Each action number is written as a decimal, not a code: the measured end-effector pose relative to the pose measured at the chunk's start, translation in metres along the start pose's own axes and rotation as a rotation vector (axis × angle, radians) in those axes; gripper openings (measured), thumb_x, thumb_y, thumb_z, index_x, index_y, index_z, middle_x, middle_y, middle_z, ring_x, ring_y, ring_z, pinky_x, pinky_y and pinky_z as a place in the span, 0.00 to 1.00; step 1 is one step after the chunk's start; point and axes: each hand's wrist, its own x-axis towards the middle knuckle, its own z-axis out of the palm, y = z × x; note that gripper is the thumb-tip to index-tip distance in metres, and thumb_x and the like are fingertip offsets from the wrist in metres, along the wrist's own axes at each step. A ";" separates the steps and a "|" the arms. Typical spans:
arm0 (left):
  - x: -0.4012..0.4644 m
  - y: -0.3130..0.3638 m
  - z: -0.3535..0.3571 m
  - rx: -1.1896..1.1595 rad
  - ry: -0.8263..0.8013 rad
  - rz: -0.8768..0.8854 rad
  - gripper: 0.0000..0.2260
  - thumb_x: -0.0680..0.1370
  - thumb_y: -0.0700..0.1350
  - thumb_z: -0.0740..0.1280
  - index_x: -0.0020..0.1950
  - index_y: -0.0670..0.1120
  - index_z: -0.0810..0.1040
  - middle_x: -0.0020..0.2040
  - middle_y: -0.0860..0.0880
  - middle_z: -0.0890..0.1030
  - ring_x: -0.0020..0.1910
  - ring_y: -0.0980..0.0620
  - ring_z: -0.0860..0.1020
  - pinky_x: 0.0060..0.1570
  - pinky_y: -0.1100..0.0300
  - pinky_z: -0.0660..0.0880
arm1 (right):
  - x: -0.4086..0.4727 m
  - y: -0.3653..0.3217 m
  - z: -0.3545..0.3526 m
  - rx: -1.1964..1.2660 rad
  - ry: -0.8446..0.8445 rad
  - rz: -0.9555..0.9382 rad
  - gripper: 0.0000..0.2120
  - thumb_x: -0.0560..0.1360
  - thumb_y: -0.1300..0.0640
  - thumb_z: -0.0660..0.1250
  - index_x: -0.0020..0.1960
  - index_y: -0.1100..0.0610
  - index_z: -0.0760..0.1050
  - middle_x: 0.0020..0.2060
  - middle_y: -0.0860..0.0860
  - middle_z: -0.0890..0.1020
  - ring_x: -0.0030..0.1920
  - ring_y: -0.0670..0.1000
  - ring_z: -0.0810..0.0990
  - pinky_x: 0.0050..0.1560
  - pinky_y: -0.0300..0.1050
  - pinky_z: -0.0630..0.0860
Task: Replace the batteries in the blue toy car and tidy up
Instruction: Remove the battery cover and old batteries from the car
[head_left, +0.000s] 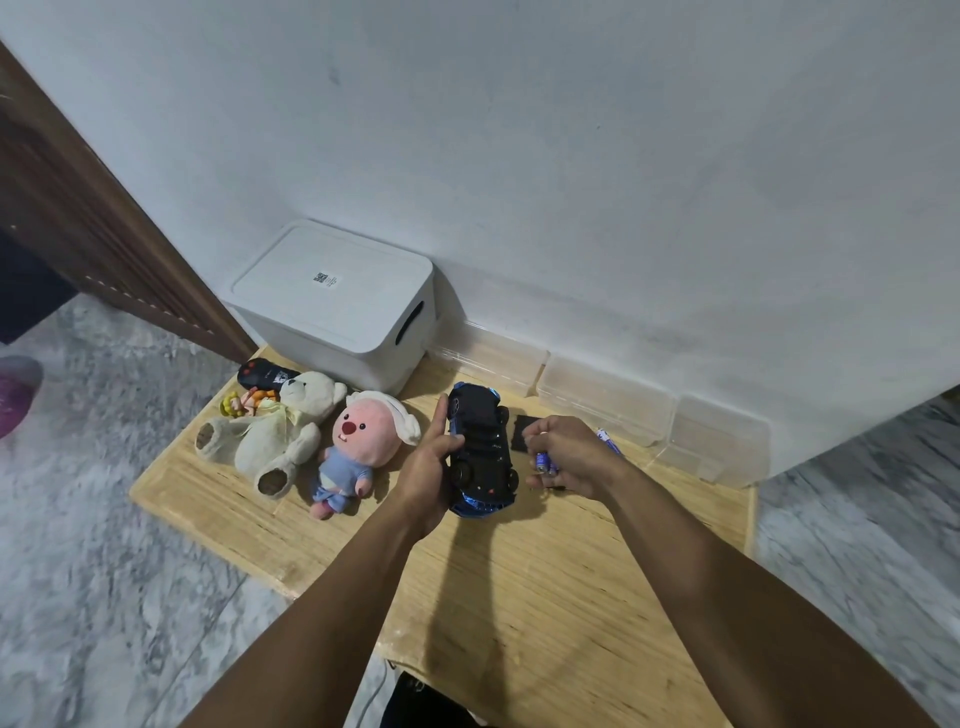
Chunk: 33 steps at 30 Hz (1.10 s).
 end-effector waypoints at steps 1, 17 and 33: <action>0.000 0.000 0.000 0.003 0.004 0.000 0.30 0.80 0.35 0.53 0.76 0.62 0.60 0.67 0.43 0.77 0.58 0.41 0.79 0.52 0.46 0.78 | 0.001 0.001 -0.001 0.002 0.010 -0.006 0.05 0.78 0.66 0.62 0.54 0.63 0.74 0.44 0.57 0.74 0.40 0.52 0.75 0.40 0.50 0.82; -0.002 0.001 -0.001 -0.018 0.021 -0.009 0.29 0.81 0.35 0.53 0.76 0.63 0.60 0.66 0.46 0.77 0.64 0.39 0.76 0.61 0.40 0.74 | 0.010 0.009 -0.013 -0.004 0.129 0.029 0.10 0.78 0.67 0.63 0.57 0.57 0.73 0.52 0.58 0.77 0.43 0.54 0.81 0.35 0.47 0.80; 0.004 -0.004 -0.004 0.018 0.024 -0.016 0.30 0.80 0.36 0.54 0.76 0.63 0.60 0.69 0.47 0.75 0.64 0.40 0.76 0.62 0.39 0.73 | 0.006 0.009 -0.013 0.000 0.104 0.001 0.10 0.80 0.67 0.59 0.58 0.60 0.75 0.51 0.59 0.80 0.47 0.55 0.83 0.42 0.50 0.82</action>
